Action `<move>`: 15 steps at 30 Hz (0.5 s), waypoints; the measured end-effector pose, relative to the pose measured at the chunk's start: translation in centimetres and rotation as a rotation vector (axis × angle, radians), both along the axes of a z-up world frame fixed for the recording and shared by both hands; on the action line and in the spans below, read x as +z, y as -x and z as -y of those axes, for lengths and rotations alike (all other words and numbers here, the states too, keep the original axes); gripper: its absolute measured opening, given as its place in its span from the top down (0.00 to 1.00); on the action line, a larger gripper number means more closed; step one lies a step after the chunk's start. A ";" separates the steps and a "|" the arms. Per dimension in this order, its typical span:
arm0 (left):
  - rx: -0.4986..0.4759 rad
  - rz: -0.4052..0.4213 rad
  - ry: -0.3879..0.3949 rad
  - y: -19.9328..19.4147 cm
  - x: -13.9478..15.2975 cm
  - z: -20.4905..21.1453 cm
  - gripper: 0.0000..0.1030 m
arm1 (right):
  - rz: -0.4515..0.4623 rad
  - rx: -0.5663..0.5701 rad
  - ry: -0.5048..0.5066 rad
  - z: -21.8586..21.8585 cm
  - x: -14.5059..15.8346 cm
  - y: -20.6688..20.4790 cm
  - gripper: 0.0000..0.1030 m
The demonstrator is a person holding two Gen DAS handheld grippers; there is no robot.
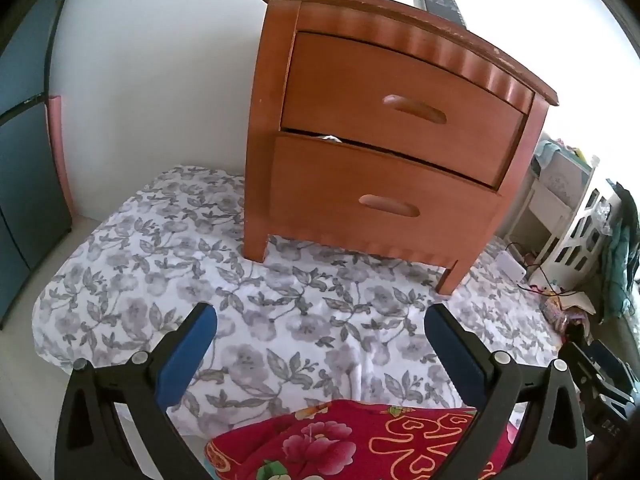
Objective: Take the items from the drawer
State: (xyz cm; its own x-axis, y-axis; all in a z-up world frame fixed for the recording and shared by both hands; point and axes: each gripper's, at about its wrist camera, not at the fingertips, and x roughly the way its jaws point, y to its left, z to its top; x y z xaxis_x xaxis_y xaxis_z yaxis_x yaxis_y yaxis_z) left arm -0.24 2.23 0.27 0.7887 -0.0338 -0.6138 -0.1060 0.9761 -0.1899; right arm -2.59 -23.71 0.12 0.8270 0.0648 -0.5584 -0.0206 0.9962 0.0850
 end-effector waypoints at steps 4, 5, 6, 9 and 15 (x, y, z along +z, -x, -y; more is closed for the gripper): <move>-0.013 0.006 0.023 0.1 0.1 -0.1 0.00 | 0.001 -0.001 0.006 -0.1 0.0 0.0 0.00; -0.016 0.007 0.035 0.1 0.0 -0.1 0.00 | 0.002 -0.002 0.008 -0.1 0.0 0.1 0.00; -0.016 0.007 0.045 0.1 0.0 -0.2 0.00 | 0.002 -0.002 0.010 -0.1 0.0 0.1 0.00; -0.011 -0.001 0.038 0.0 0.0 -0.2 0.00 | -0.001 -0.002 0.012 0.0 0.0 0.1 0.00; 0.003 -0.022 -0.003 -0.1 -0.2 -0.1 0.00 | 0.006 0.000 0.021 0.1 0.0 0.0 0.00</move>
State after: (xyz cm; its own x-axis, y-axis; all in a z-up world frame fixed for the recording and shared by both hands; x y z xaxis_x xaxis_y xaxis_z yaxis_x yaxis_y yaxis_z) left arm -0.13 2.33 0.09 0.7752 -0.0296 -0.6310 -0.1127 0.9764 -0.1843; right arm -2.55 -23.84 0.08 0.8305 0.0534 -0.5545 -0.0211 0.9977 0.0644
